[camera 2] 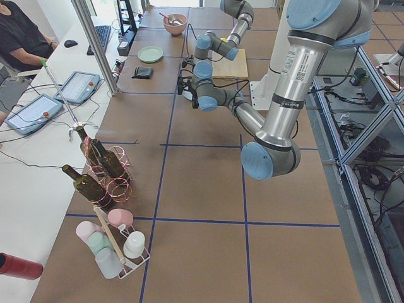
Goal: Pick orange to plate
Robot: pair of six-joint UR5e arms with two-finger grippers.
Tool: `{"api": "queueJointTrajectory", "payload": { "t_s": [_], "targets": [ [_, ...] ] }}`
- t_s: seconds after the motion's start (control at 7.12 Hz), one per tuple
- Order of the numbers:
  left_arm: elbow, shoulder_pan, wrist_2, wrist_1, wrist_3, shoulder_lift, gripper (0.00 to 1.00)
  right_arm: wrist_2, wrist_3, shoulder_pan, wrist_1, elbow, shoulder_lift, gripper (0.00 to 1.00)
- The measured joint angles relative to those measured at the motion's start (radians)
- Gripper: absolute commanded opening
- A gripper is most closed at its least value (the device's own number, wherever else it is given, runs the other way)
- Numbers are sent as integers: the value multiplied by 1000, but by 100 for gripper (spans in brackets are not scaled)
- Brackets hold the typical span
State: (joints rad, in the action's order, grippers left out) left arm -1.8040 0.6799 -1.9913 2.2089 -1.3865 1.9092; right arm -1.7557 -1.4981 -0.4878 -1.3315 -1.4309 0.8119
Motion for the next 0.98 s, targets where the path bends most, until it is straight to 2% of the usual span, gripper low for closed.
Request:
{"api": "queueJointTrajectory", "payload": {
  "t_s": [0.28, 0.7, 0.98],
  "targets": [
    [1, 0, 2, 0, -1, -1, 100, -1, 5, -8, -20, -49, 1, 100],
    [-1, 0, -1, 1, 2, -4, 100, -17, 55, -64, -272, -332, 48, 100],
    [-13, 22, -5, -6, 86, -40, 100, -107, 224, -171, -351, -448, 150, 100]
  ]
}}
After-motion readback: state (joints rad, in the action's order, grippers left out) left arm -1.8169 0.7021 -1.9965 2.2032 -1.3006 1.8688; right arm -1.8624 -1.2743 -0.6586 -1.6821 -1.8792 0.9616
